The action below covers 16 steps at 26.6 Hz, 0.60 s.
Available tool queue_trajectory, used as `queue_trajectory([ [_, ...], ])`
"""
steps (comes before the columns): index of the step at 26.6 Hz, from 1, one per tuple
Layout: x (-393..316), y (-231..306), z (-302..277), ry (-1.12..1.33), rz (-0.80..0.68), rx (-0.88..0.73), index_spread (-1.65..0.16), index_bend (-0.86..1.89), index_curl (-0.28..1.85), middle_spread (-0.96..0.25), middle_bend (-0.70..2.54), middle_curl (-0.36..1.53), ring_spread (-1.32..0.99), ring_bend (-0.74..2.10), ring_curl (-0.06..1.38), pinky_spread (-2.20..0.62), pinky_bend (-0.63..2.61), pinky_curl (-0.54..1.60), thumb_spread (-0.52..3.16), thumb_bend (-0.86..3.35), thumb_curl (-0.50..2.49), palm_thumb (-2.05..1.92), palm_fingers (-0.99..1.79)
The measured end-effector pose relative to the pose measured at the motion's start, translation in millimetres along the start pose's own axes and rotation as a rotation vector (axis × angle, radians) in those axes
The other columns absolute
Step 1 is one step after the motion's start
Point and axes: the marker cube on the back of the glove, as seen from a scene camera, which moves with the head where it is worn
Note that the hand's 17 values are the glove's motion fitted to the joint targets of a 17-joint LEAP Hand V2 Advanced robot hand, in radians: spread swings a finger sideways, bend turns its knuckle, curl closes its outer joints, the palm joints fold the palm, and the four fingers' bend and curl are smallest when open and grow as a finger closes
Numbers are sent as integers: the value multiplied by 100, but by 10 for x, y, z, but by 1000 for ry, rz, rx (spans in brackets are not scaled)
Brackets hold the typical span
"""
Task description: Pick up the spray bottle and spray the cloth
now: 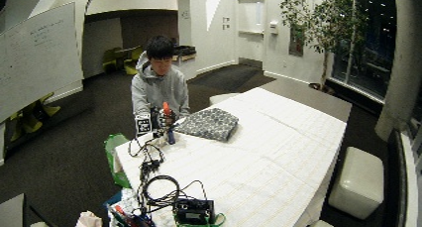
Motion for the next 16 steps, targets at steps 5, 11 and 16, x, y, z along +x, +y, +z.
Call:
queue_trajectory([
  [5,-181,-218,173,-8,77,-391,-17,44,42,-8,63,50,-12,67,44,-15,33,36,22,0,62,106,140],
  [11,-753,-251,614,187,166,-1065,-16,46,45,-8,66,52,-13,69,47,-17,38,40,8,-2,63,107,139],
  [16,-1193,-271,1222,331,235,-1190,-15,47,47,-8,68,53,-14,70,49,-18,39,41,1,-2,64,107,137],
])
